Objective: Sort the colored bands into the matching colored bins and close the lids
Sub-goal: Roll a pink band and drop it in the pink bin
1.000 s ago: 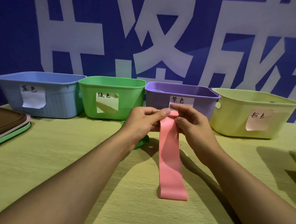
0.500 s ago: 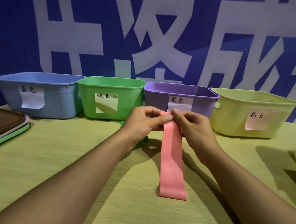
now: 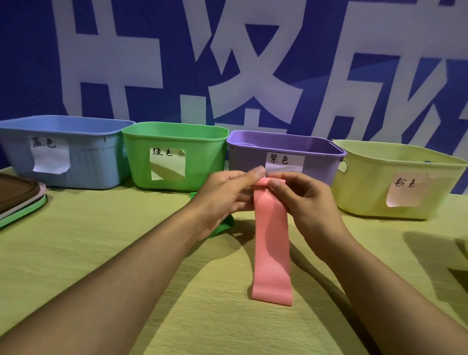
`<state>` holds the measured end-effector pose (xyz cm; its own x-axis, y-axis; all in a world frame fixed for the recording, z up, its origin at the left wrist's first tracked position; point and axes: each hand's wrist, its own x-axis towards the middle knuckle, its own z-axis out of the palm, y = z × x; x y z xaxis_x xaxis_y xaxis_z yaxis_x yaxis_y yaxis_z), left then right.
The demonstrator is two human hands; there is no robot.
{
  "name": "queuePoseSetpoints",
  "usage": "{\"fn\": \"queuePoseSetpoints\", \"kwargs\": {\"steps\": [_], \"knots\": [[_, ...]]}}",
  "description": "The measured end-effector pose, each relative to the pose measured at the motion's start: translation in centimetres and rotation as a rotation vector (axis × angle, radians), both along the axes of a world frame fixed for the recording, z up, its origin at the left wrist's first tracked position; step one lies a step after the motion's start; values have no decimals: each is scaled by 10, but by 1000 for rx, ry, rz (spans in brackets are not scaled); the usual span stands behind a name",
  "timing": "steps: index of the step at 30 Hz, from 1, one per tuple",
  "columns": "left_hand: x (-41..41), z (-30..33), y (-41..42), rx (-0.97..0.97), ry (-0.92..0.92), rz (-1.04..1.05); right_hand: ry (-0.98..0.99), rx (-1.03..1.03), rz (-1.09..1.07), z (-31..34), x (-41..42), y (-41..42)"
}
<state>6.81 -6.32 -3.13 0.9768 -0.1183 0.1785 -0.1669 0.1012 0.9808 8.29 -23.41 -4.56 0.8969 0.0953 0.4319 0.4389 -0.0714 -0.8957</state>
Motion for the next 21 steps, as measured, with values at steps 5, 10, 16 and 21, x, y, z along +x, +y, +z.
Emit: {"fn": "queuePoseSetpoints", "kwargs": {"steps": [5,10,16,21], "knots": [[3,-3,0,83,83,58,-20,-30,24,0,0,2],[4,-7,-1,132,93,63,-74,-41,61,-1,-2,4],[4,-8,-1,124,45,55,-89,-91,33,-1,-2,4],[4,-9,1,132,1,40,-6,-76,60,-2,-3,3]]}}
